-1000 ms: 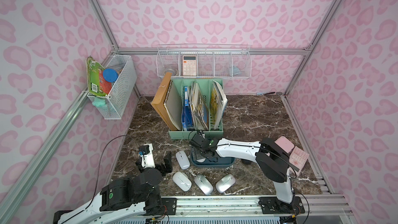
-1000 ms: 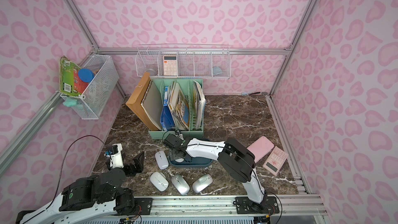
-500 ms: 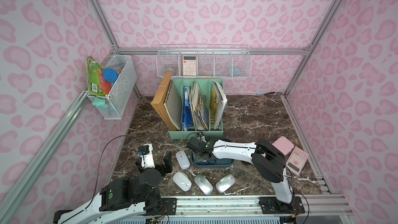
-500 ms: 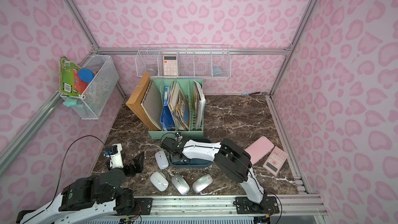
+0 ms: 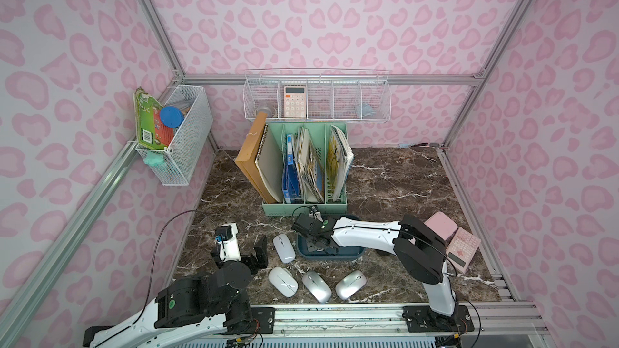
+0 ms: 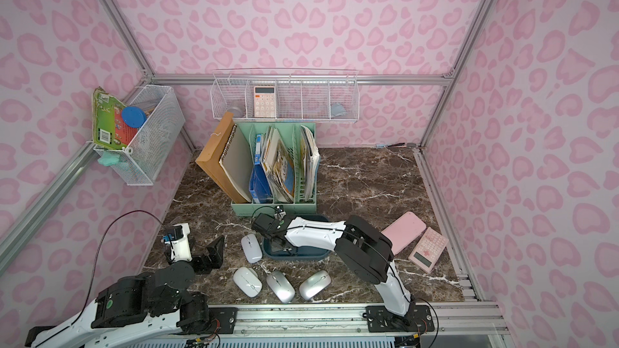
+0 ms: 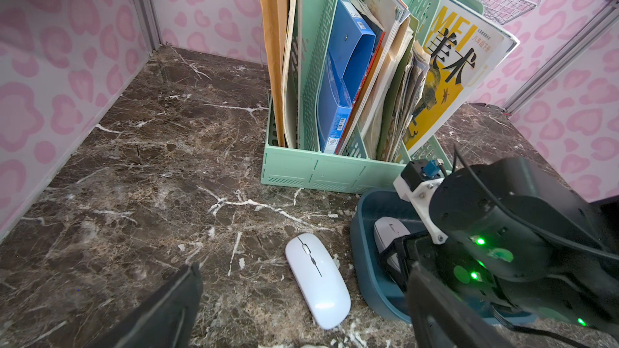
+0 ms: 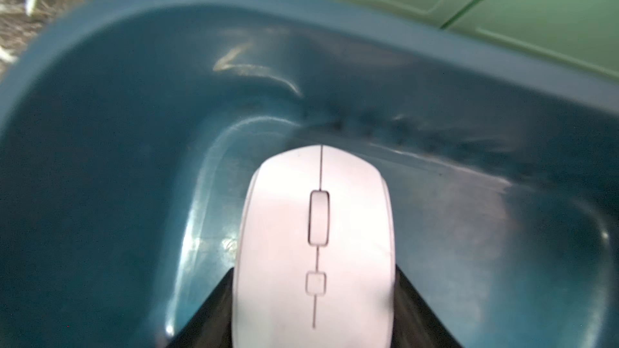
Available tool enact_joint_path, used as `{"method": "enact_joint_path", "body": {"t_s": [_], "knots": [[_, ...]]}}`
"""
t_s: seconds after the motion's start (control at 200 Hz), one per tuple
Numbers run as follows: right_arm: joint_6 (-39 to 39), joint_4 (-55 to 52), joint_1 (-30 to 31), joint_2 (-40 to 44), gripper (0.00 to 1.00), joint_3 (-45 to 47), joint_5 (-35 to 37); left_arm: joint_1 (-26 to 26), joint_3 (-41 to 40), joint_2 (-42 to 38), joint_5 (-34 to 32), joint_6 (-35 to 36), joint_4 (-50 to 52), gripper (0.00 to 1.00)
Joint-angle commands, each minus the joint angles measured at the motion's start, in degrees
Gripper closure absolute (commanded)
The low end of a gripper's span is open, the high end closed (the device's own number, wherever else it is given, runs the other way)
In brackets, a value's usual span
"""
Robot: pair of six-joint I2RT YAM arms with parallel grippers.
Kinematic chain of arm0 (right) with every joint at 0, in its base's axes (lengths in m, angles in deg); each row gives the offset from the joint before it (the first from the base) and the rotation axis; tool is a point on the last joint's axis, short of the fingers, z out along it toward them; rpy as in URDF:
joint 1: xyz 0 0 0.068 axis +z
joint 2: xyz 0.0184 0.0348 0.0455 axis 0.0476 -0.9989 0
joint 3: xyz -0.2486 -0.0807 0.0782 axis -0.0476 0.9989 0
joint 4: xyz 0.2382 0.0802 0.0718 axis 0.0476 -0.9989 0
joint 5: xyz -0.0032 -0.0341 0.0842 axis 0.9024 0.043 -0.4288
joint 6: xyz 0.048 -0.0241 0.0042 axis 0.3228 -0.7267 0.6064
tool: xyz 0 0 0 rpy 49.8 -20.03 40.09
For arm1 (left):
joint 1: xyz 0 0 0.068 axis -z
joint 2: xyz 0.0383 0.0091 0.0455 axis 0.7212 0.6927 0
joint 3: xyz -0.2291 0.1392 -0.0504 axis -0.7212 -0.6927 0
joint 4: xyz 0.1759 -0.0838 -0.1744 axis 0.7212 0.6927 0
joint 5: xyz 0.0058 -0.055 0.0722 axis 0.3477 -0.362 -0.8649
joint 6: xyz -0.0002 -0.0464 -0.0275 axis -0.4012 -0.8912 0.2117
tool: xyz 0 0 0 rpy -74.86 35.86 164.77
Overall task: Take out the mouse from the storage box
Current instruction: Pick up the mouse from the storage box, then place the mouse at the center of the board.
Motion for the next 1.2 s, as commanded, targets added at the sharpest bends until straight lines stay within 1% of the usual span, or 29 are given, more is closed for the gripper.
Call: {"method": "enact_joint_path", "body": {"t_s": [0.0,0.43,0.45,0.63,0.845,1.2], "knots": [[-0.1,0.1,0.1,1.2,0.43,0.4,1.7,0.1,-0.1,0.0,-0.7,-0.1,0.6,0.02],[-0.4,0.4,0.4,11.3,0.45,5.1,4.6,0.1,-0.1,0.8,-0.8,0.2,0.1,0.01],[-0.4,0.3,0.4,11.9,0.45,7.1,4.7,0.1,-0.1,0.9,-0.8,0.2,0.1,0.01],[0.1,-1.3,0.7,17.4,0.45,10.3,5.9,0.1,-0.1,0.8,-1.0,0.2,0.1,0.01],[3.1,-4.8,1.8,24.9,0.45,15.8,7.2,0.0,-0.2,0.8,-1.1,0.1,0.3,0.01],[11.4,-11.1,4.0,35.5,0.46,25.3,8.0,0.0,-0.2,0.9,-1.4,0.1,0.3,0.01]]}}
